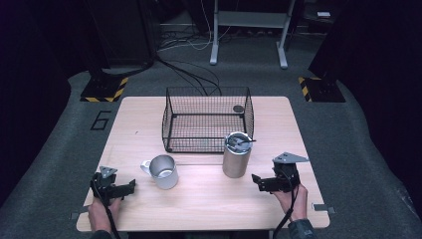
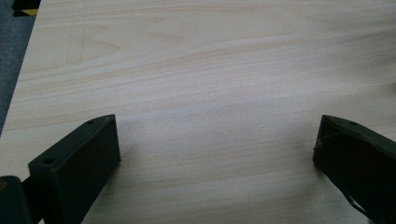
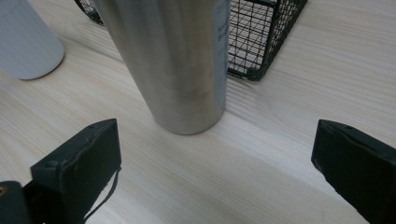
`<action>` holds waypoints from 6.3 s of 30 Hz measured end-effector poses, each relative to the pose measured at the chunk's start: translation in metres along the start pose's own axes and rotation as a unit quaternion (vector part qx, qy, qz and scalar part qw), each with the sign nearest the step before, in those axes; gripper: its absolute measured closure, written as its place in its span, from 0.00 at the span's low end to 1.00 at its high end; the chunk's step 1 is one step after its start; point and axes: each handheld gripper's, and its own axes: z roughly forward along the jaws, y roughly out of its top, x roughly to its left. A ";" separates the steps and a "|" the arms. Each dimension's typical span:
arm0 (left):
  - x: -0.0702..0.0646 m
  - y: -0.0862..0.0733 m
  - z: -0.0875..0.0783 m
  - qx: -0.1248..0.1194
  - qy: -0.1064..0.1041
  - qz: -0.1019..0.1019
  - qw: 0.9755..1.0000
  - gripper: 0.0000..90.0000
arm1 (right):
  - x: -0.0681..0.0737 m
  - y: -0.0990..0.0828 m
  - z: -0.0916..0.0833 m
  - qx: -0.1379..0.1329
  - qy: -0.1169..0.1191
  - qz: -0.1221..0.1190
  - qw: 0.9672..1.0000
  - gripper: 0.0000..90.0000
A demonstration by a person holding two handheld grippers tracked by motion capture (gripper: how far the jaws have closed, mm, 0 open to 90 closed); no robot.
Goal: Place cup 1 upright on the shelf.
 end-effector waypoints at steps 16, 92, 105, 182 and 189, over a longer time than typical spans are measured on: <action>0.000 0.000 0.000 0.000 0.000 0.000 1.000 0.01 | 0.017 0.029 0.006 -0.020 0.015 -0.019 1.000 0.00; -0.001 0.002 0.003 -0.002 -0.004 0.000 1.000 0.01 | 0.044 0.098 0.031 -0.028 0.022 -0.058 0.998 0.04; -0.001 0.002 0.003 -0.002 -0.004 -0.001 1.000 0.01 | 0.046 0.105 0.021 -0.027 0.023 -0.063 0.997 0.04; -0.002 0.003 0.004 -0.003 -0.004 -0.001 1.000 0.01 | 0.020 0.198 -0.010 -0.059 -0.014 -0.073 0.995 0.04; -0.002 0.003 0.004 -0.003 -0.004 -0.001 1.000 0.01 | 0.017 0.203 -0.003 -0.059 -0.021 -0.074 0.995 0.04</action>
